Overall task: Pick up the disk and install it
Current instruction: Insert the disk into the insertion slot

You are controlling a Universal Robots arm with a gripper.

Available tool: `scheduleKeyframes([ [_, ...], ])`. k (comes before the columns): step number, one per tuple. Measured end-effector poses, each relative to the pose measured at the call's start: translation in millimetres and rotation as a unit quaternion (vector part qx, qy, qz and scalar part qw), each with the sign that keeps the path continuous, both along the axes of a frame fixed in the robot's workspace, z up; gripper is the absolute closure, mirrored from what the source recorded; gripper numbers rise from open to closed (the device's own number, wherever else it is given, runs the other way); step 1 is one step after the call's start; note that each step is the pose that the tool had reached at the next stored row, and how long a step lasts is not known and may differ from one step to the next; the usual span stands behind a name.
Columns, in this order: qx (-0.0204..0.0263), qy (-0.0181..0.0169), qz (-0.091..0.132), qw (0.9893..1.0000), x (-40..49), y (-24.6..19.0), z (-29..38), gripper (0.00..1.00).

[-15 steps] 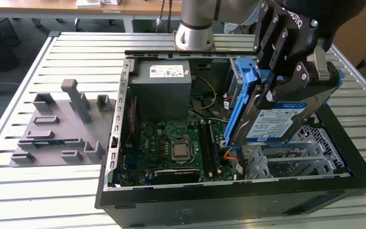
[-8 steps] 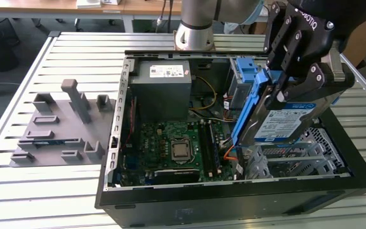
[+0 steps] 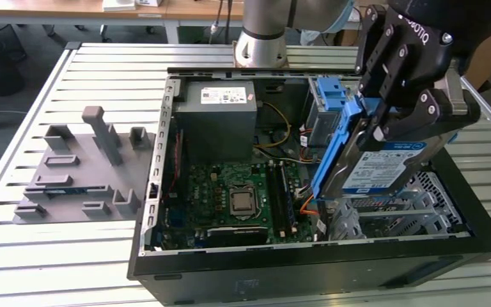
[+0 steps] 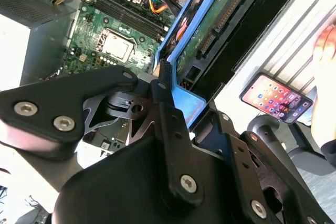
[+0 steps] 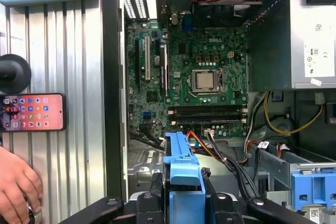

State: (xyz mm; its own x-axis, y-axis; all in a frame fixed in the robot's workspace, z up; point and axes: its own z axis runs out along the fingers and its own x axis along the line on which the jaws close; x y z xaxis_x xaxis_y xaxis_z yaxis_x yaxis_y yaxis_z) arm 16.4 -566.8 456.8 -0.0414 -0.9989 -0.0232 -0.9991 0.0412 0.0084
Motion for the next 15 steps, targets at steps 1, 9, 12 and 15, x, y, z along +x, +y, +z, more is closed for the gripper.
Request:
scheduleKeyframes([
  [1,0.0,0.0,0.0,1.0,0.0,-1.7,-0.2,0.64],
  [9,0.0,0.0,0.003,1.0,4.6,-4.6,-2.0,0.64],
  [12,0.0,0.0,0.003,1.0,8.7,-5.2,-3.2,0.64],
  [15,0.0,0.0001,0.003,1.0,15.0,-5.6,-3.9,0.64],
])
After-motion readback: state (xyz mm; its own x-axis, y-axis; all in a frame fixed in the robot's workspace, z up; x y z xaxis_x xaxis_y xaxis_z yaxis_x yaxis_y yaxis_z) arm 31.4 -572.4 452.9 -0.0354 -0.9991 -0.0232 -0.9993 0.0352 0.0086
